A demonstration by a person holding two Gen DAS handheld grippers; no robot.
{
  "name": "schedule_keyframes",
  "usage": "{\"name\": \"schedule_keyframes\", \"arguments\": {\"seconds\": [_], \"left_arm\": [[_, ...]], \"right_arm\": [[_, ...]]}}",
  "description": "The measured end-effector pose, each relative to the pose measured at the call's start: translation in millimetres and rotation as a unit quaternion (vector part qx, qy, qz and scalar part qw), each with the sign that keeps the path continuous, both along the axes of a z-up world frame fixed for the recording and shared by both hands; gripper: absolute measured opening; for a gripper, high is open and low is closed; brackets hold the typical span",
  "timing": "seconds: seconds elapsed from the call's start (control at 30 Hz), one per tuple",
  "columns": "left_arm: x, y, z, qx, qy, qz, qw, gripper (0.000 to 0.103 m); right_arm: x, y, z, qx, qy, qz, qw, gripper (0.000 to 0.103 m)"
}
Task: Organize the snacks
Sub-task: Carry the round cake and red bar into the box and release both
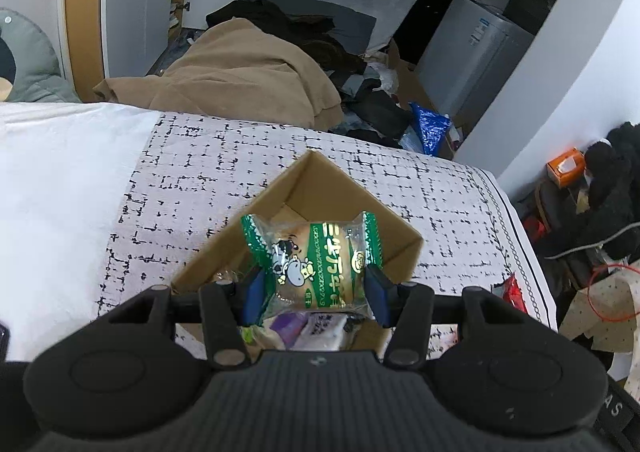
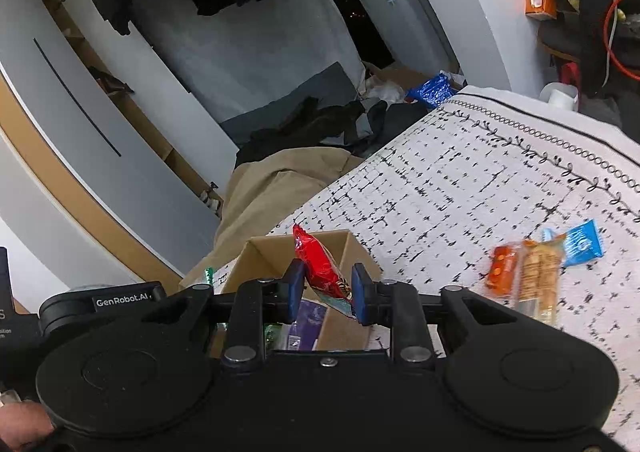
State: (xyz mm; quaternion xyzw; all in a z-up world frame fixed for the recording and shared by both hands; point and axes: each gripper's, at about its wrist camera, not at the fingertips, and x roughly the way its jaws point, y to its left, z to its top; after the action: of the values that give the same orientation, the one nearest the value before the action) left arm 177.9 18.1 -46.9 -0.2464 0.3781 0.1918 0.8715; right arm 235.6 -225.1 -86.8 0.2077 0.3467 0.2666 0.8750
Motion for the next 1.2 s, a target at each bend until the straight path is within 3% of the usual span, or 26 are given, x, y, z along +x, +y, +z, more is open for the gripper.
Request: {"name": "schedule_keyframes", "arguments": {"seconds": [0.7, 0.97, 1.07, 1.13, 1.2], "left_arm": [[43.8, 37.2, -29.1, -0.031, 0.026, -0.009, 0.9992, 0.053], [55.8, 45.8, -42.5, -0.049, 0.042, -0.013, 0.9978, 0.062], [56.3, 46.9, -42.4, -0.049, 0.041, -0.016, 0.9978, 0.068], [57.2, 47.8, -42.5, -0.048, 0.044, -0.015, 0.9978, 0.072], [58.1, 48.5, -42.8, -0.051, 0.046, -0.015, 0.9975, 0.072]], "right_arm": [[14.7, 45.6, -18.5, -0.012, 0.010, 0.024, 1.000, 0.025], [22.5, 61.1, -25.8, -0.014, 0.009, 0.037, 0.999, 0.026], [21.1, 65.8, -25.5, -0.015, -0.006, 0.046, 0.999, 0.033], [20.8, 67.0, -26.2, -0.018, -0.003, 0.049, 0.999, 0.043], [19.9, 65.0, -26.7, -0.020, -0.002, 0.045, 0.999, 0.044]]}}
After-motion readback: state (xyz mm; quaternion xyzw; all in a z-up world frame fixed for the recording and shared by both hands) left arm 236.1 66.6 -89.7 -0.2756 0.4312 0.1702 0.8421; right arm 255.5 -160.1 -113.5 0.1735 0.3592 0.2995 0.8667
